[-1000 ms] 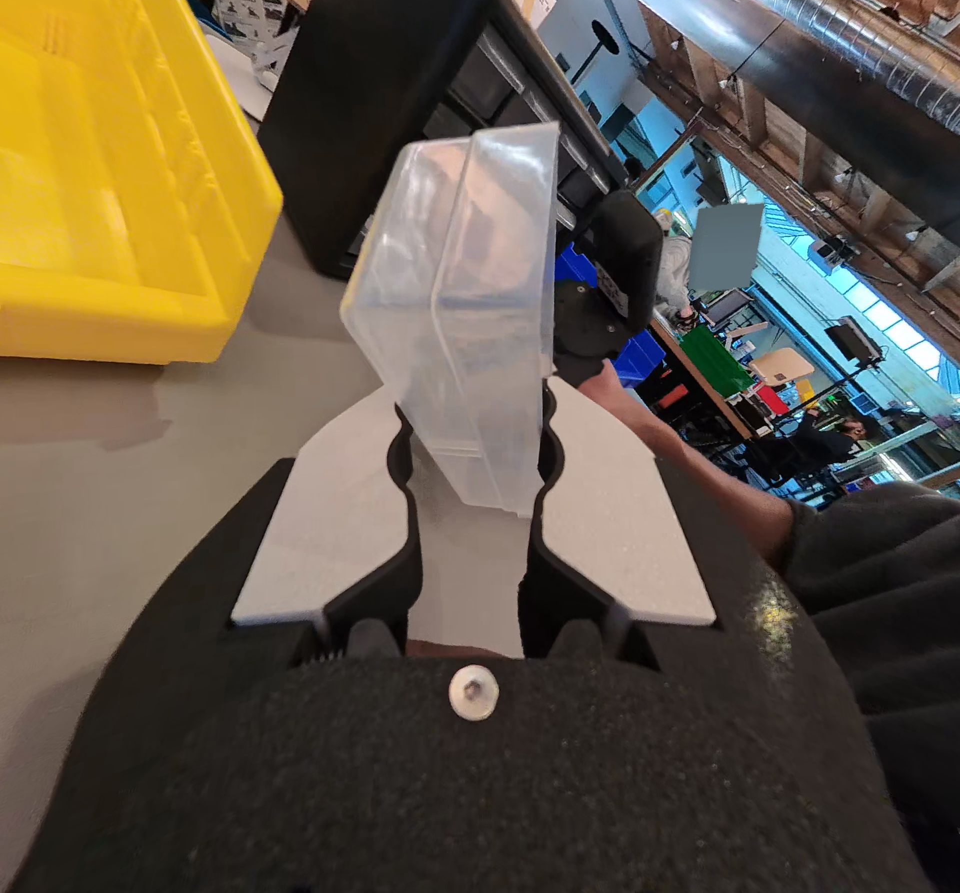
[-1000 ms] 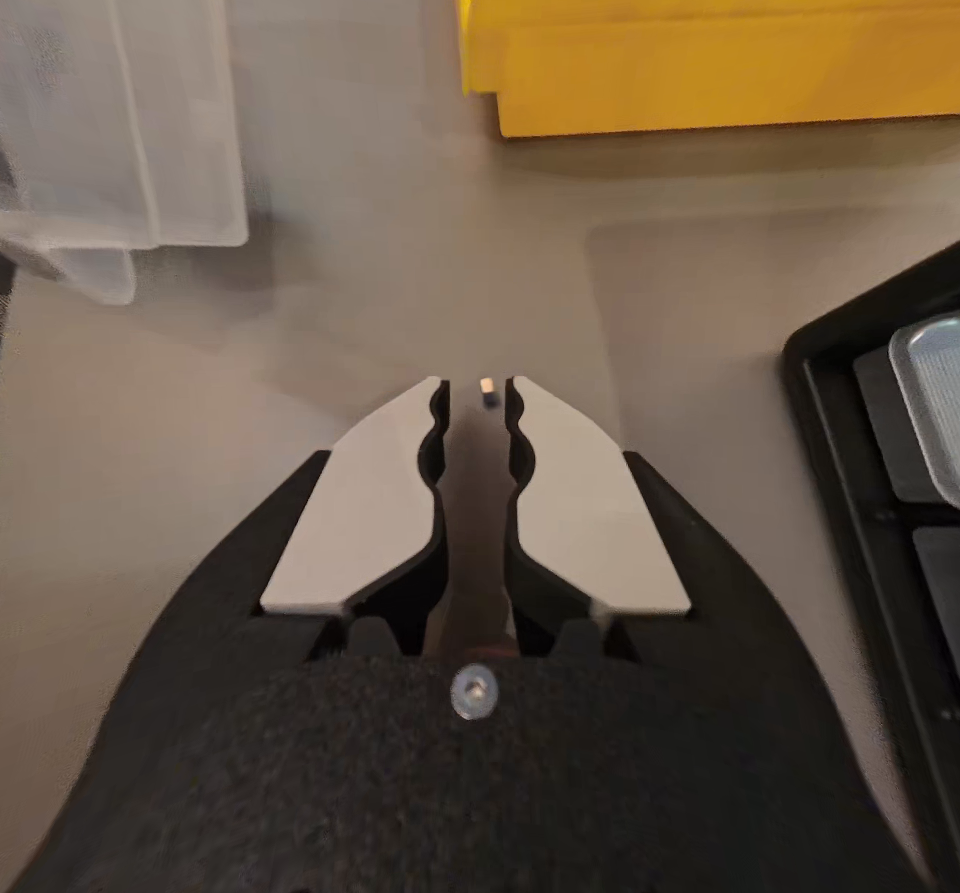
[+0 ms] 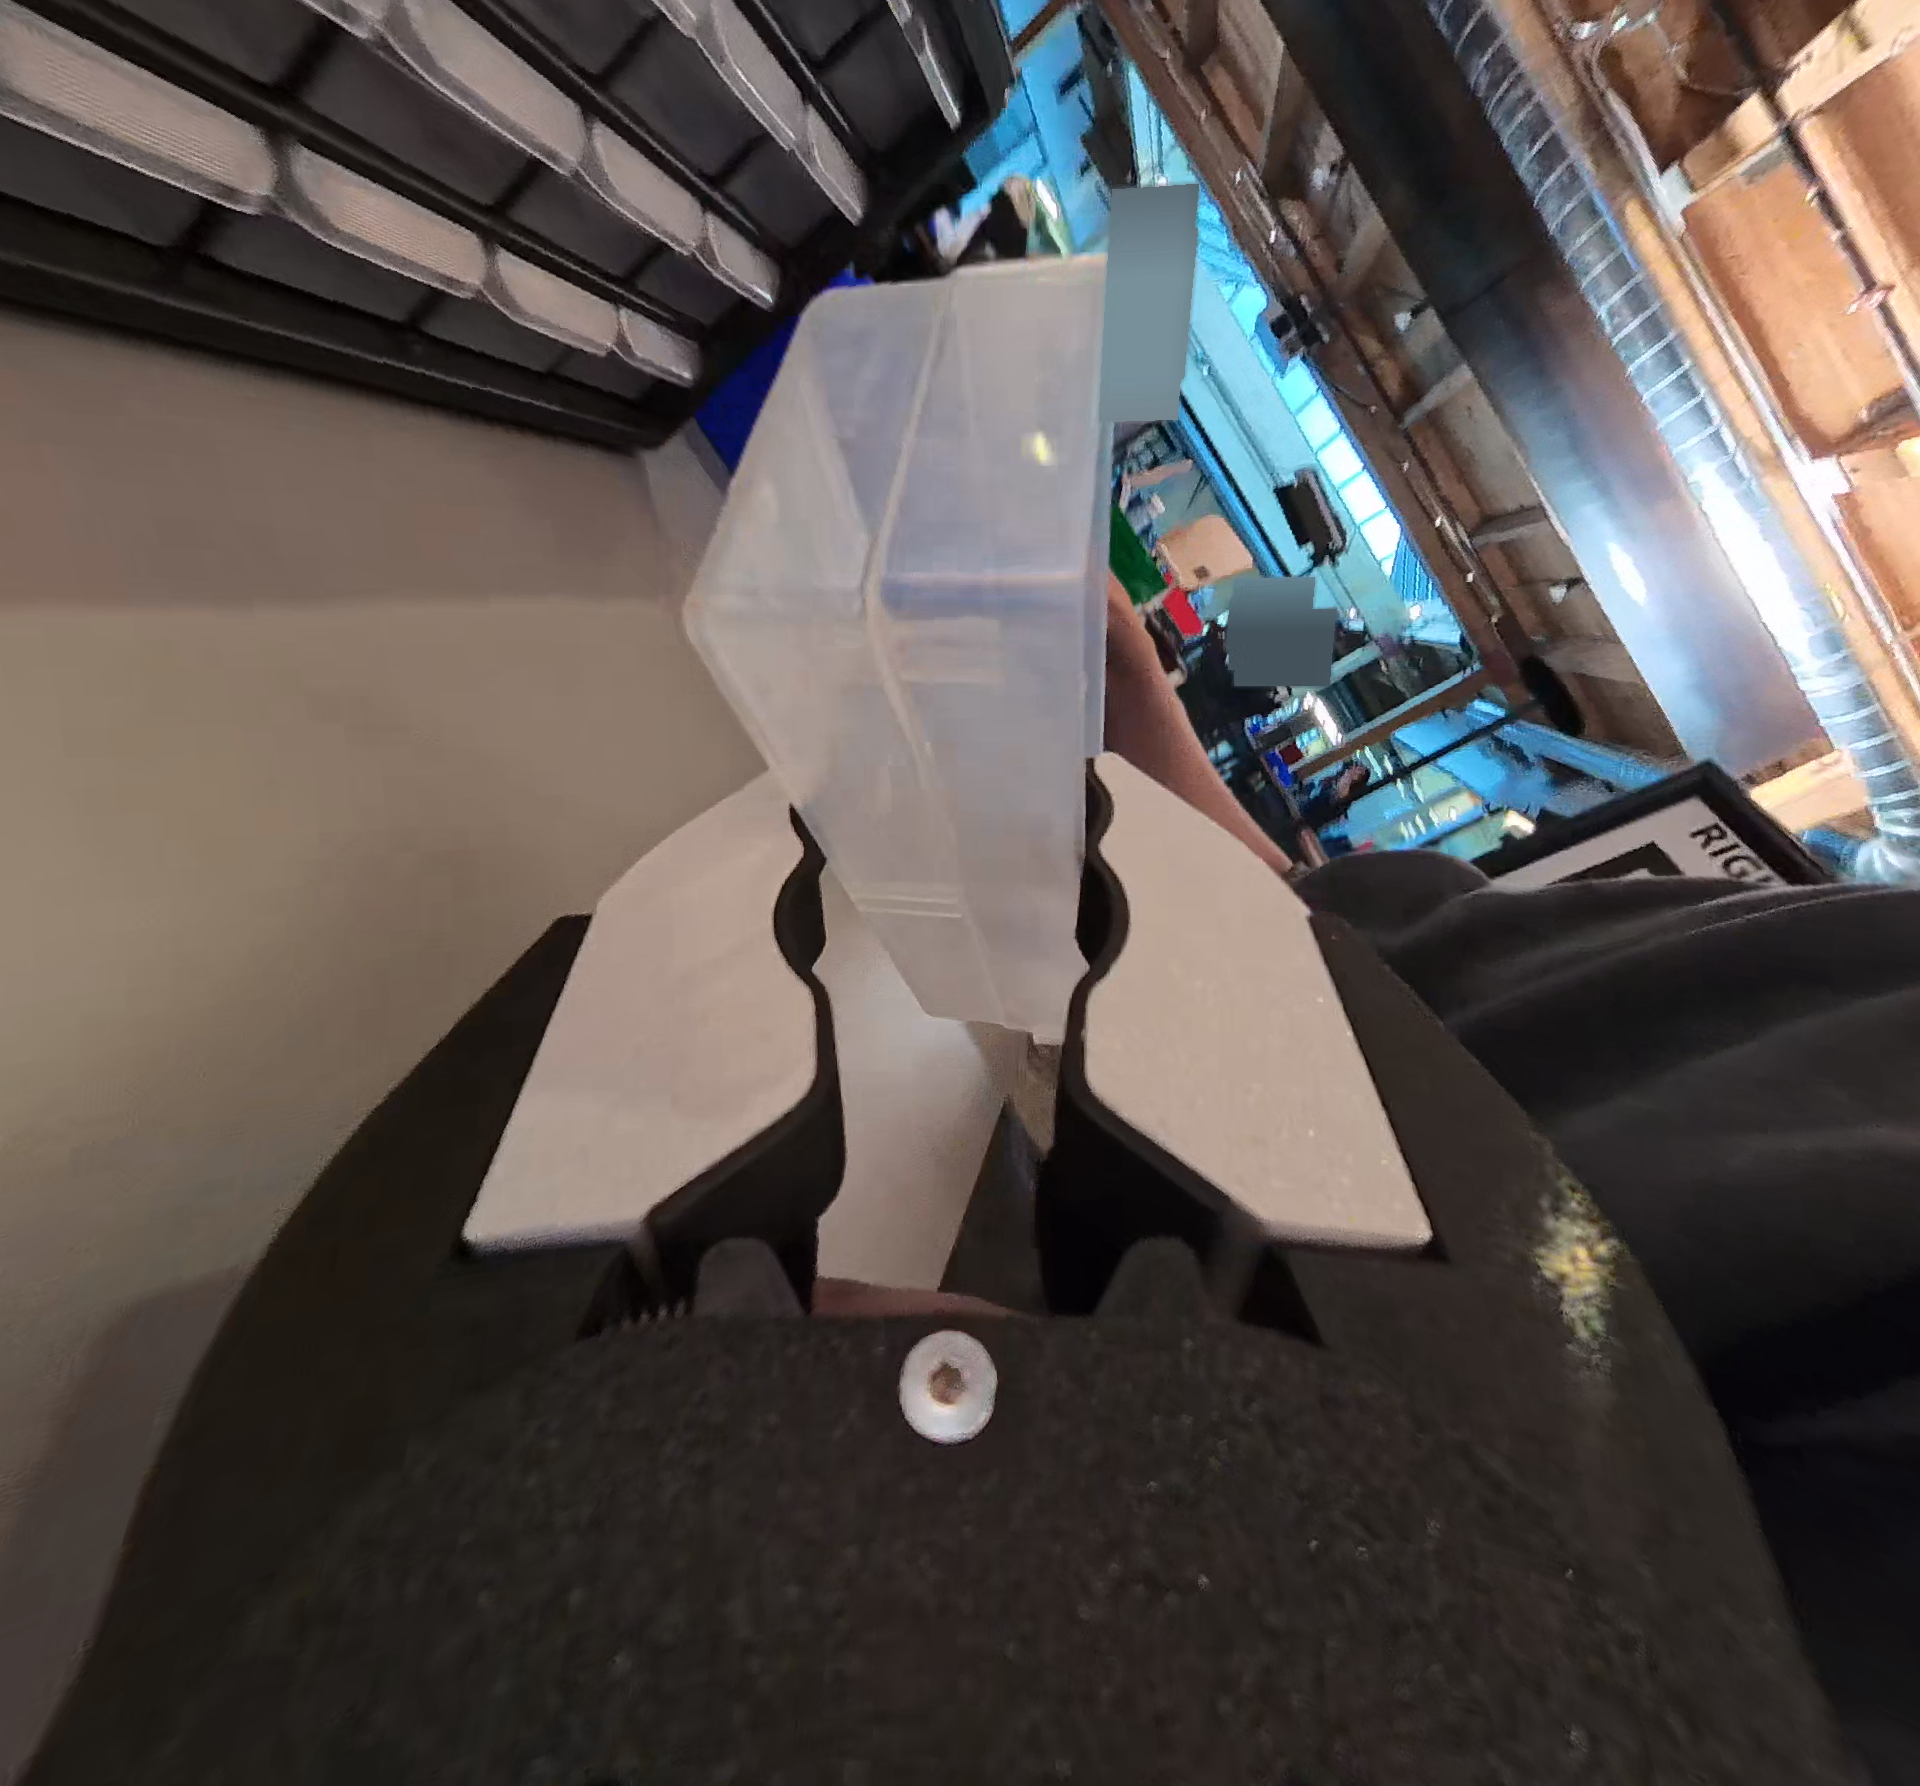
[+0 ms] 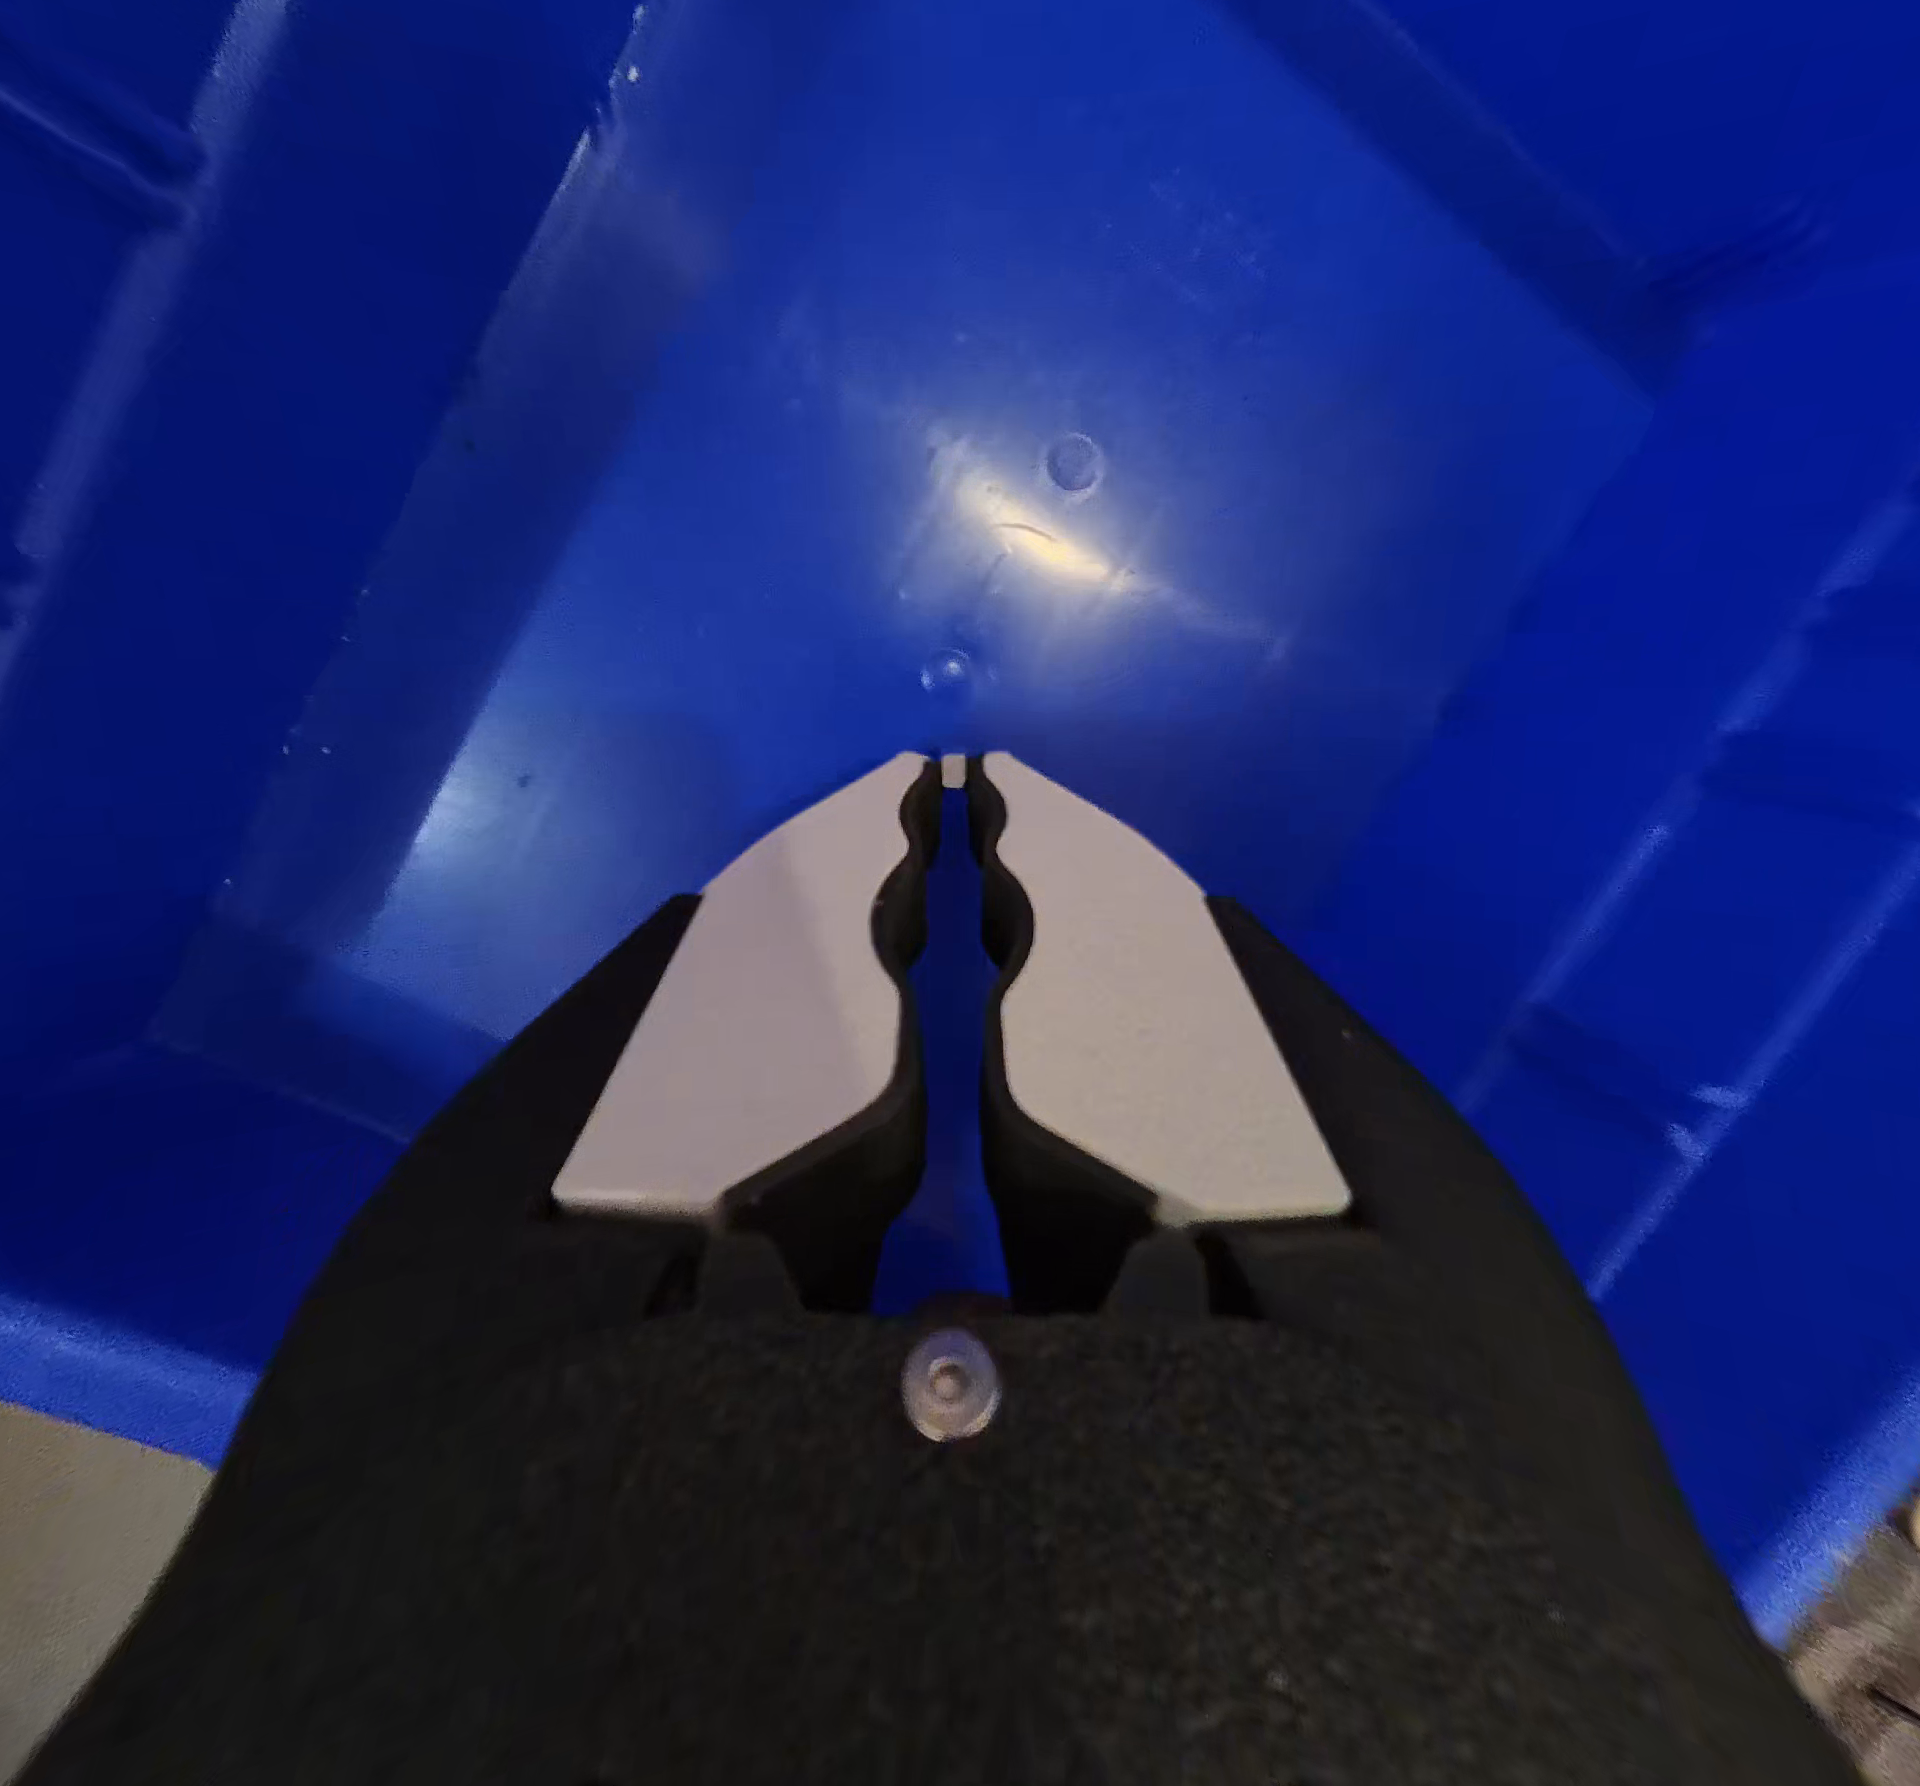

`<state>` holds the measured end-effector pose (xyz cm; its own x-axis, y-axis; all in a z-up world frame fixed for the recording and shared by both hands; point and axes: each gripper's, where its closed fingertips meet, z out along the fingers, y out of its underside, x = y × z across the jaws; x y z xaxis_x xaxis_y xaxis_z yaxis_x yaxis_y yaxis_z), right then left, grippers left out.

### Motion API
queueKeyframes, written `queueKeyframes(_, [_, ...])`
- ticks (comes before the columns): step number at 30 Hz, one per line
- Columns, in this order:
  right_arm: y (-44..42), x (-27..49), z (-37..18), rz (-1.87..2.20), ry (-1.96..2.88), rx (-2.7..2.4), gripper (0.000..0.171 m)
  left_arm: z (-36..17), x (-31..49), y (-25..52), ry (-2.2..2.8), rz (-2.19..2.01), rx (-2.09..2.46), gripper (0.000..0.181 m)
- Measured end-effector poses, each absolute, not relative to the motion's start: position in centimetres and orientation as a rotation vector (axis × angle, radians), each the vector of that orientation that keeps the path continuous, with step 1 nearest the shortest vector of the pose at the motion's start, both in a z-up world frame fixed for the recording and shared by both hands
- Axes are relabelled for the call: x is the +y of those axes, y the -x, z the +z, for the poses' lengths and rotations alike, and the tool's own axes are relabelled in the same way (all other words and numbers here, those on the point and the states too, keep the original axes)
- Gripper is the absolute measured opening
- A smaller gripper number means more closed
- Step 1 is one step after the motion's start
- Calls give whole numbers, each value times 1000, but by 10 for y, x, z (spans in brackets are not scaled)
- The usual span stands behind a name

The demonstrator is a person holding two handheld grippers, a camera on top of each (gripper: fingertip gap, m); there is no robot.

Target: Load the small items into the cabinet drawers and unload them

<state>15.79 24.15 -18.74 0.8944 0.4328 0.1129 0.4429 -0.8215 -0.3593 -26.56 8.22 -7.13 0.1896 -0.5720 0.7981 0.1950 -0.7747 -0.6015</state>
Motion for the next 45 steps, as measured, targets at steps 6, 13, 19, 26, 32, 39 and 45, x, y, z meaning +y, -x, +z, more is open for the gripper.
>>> queueKeyframes(6, [-161,237,-180,-57,2664,-584,30,-61,90,238,1994,-1763,508,45])
queueKeyframes(13, [21,146,-34,501,2002,-829,28,-43,100,239,2020,-1783,628,45])
queueKeyframes(19, [183,45,-60,946,1669,-1157,65,-37,82,233,2035,-2017,691,46])
queueKeyframes(26, [222,42,-68,621,1489,-1122,95,-46,75,230,2083,-2169,567,45])
queueKeyframes(32, [228,62,-74,423,1561,-890,77,-56,85,221,2096,-2183,340,45])
queueKeyframes(39, [230,55,-78,221,1542,-755,67,-56,83,224,2066,-2128,350,46])
queueKeyframes(45, [237,77,-64,194,1521,-628,66,-58,72,255,2012,-1937,402,66])
